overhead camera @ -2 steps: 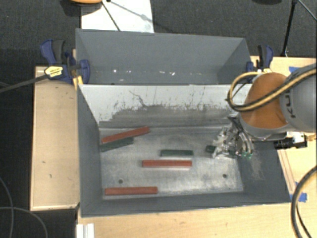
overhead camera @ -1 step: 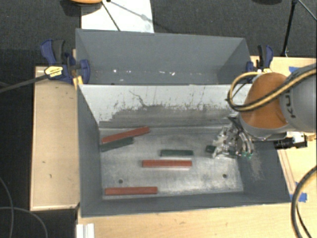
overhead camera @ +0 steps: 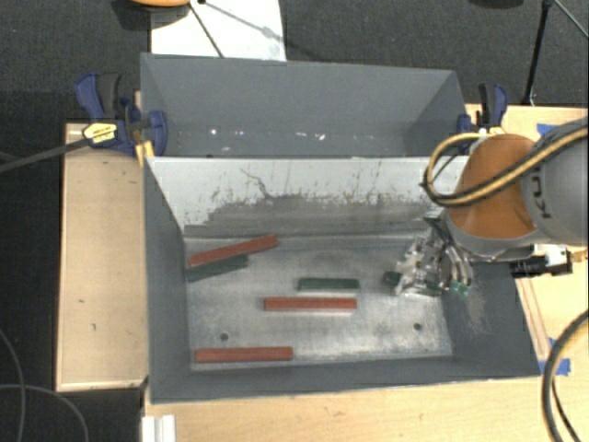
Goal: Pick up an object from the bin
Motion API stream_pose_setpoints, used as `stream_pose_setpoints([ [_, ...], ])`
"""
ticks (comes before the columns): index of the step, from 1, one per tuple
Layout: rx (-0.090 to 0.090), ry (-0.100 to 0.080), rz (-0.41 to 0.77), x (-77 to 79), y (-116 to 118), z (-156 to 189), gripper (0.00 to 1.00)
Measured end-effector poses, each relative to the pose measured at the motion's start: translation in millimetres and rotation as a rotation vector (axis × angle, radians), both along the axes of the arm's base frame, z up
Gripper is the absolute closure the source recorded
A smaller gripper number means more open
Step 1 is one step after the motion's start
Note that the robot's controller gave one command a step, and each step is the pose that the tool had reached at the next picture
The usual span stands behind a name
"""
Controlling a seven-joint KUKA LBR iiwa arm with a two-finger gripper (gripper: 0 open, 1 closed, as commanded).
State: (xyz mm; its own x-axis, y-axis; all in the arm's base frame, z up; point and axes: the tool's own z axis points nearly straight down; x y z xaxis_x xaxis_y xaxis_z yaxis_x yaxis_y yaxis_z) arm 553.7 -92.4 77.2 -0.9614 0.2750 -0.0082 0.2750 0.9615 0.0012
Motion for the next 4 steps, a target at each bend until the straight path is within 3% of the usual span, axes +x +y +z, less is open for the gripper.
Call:
stream_pose_setpoints([
  [4,0.003,0.014,0.005,-2.8,0.8,58.9,1.00],
])
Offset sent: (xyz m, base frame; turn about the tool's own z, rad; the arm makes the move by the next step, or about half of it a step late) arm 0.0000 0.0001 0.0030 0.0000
